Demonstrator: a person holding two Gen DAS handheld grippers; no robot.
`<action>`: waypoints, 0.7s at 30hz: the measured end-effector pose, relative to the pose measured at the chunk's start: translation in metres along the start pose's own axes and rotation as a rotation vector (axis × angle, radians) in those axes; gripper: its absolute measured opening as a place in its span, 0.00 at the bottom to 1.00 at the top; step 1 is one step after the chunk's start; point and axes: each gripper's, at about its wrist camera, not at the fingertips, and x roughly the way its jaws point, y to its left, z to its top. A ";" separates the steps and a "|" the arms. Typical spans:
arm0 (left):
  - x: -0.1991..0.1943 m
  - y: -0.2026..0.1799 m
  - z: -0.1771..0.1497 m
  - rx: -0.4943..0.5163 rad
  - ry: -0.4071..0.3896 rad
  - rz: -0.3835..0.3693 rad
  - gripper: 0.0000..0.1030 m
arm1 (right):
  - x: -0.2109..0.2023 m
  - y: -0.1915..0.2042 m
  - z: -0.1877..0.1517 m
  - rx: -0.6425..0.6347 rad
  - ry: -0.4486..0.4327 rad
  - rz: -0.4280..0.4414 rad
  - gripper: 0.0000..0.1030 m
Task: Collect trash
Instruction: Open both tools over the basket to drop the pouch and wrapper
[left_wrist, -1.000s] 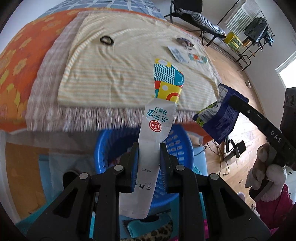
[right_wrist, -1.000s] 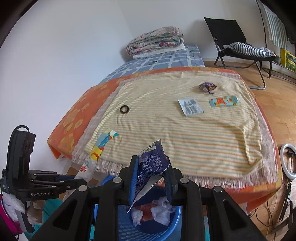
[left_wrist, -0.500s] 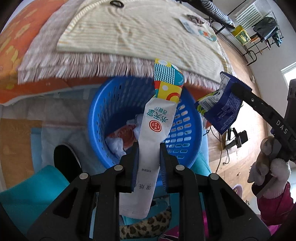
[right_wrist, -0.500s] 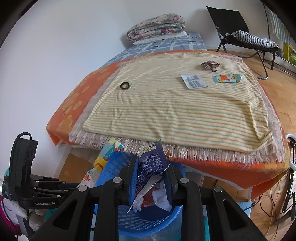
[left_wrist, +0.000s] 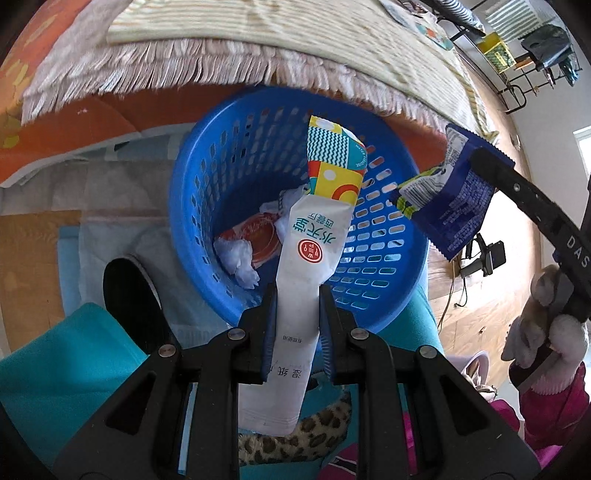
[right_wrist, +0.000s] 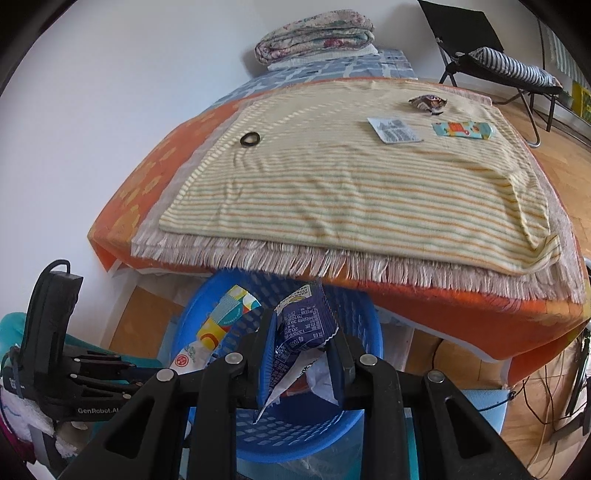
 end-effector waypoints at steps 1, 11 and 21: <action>0.001 0.001 0.001 -0.003 0.002 0.001 0.19 | 0.002 0.000 -0.001 0.000 0.004 0.000 0.25; 0.007 0.001 0.010 -0.027 0.010 0.006 0.19 | 0.018 0.002 -0.007 -0.007 0.053 -0.001 0.26; 0.002 -0.001 0.024 -0.047 -0.035 0.014 0.37 | 0.021 0.002 -0.005 -0.004 0.070 -0.001 0.32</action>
